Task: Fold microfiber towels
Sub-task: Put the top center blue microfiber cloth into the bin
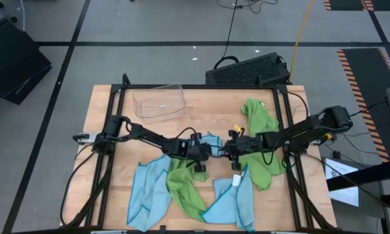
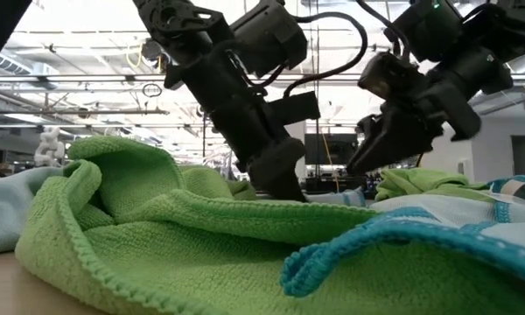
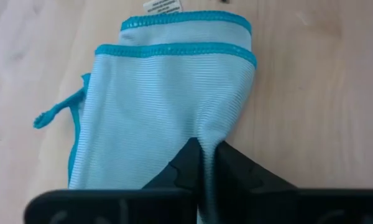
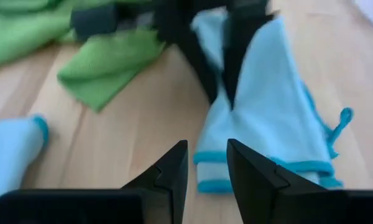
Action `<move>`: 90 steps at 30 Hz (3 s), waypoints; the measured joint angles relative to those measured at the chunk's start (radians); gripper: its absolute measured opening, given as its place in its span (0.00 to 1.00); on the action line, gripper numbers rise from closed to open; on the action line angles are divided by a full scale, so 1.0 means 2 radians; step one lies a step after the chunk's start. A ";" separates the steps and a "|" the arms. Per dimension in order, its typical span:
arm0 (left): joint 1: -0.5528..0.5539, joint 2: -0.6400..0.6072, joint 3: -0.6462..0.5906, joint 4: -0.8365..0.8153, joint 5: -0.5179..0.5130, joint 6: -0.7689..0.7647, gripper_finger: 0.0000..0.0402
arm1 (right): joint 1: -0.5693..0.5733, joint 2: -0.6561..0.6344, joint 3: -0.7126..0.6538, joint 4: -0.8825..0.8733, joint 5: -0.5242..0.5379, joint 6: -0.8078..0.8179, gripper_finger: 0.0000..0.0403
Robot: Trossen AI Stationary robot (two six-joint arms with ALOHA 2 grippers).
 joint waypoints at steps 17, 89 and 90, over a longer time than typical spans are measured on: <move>0.002 -0.031 -0.001 0.000 0.065 -0.034 0.04 | 0.055 0.072 0.000 0.097 0.066 -0.125 0.64; 0.017 -0.153 0.000 -0.207 -0.094 0.057 0.04 | 0.008 0.075 0.000 0.086 0.051 -0.048 0.30; 0.021 -0.169 0.000 -0.220 -0.094 0.059 0.05 | 0.008 0.065 0.000 0.066 0.051 -0.042 0.30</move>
